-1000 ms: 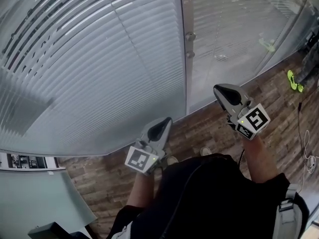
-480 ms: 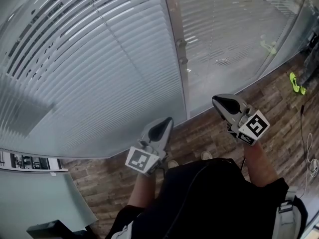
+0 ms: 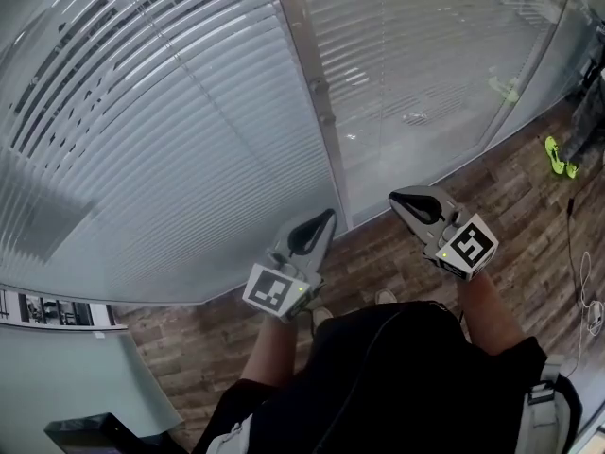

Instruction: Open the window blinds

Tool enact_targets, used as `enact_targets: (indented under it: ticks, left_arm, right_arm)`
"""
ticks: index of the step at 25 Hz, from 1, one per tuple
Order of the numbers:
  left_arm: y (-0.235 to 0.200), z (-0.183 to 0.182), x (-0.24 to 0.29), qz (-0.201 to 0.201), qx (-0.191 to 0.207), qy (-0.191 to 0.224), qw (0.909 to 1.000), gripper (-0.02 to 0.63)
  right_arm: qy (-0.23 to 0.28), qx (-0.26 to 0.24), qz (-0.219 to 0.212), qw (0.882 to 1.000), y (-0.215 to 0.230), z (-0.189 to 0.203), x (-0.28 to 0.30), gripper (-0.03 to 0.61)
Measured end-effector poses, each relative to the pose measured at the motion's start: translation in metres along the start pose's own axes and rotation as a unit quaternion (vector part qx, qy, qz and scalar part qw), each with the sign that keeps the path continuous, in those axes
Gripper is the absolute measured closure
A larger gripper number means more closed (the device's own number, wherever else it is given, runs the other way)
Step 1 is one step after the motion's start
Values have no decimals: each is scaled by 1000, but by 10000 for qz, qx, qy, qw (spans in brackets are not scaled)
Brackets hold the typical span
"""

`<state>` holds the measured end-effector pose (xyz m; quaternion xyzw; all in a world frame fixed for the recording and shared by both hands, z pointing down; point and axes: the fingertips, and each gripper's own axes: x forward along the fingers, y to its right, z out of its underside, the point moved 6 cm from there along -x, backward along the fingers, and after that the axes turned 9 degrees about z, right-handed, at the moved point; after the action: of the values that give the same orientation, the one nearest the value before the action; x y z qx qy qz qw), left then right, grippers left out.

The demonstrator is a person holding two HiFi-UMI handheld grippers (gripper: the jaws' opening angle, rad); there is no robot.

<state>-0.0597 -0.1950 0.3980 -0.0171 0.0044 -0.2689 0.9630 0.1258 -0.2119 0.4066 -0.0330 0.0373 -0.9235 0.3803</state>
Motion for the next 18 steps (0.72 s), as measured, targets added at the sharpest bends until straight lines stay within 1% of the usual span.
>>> enact_targets:
  ticks: [6, 14, 18]
  left_arm:
    - [13, -3, 22, 187, 88, -15, 9998, 609]
    - [16, -5, 33, 301, 143, -31, 9994, 609]
    - [23, -3, 38, 362, 145, -88, 9992, 609]
  right_arm:
    - [-22, -48, 46, 10000, 8, -1, -16, 574]
    - [7, -125, 146, 9998, 13, 0, -26, 572]
    - [-2, -81, 209, 9997, 13, 2, -36, 574]
